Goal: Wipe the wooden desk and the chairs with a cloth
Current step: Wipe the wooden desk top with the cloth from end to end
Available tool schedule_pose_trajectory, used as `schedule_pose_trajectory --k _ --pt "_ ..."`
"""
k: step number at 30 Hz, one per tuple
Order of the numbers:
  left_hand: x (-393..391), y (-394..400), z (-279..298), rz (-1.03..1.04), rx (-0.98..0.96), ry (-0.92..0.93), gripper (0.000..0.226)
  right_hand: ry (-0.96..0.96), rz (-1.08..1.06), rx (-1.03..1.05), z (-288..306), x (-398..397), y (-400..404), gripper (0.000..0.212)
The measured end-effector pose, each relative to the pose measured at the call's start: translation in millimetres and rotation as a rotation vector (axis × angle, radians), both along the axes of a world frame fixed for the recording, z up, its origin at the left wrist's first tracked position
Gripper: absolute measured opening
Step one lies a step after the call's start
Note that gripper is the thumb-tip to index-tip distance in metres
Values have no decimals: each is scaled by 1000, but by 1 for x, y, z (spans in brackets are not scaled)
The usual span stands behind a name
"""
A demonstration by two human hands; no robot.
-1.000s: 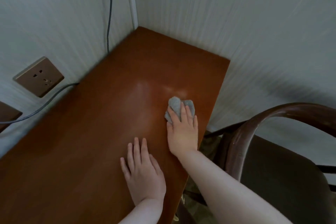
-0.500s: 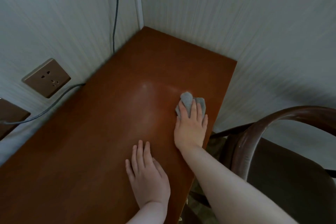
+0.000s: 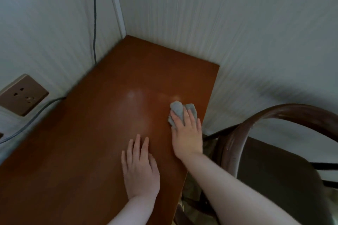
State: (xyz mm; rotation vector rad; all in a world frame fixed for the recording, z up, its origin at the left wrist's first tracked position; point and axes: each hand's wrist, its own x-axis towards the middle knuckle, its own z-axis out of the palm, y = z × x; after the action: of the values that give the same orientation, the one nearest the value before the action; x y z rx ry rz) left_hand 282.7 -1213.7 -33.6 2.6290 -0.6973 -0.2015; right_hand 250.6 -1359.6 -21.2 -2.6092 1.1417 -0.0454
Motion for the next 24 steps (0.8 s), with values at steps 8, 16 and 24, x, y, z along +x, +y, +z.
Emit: schedule_pose_trajectory --k 8,16,24 --pt "2 1 0 207 -184 13 54 13 737 41 -4 -82 30 48" --pt "11 12 10 209 -218 125 45 65 73 7 7 28 16 53" --pt "77 102 -6 83 142 -71 54 144 1103 269 22 -7 64 47"
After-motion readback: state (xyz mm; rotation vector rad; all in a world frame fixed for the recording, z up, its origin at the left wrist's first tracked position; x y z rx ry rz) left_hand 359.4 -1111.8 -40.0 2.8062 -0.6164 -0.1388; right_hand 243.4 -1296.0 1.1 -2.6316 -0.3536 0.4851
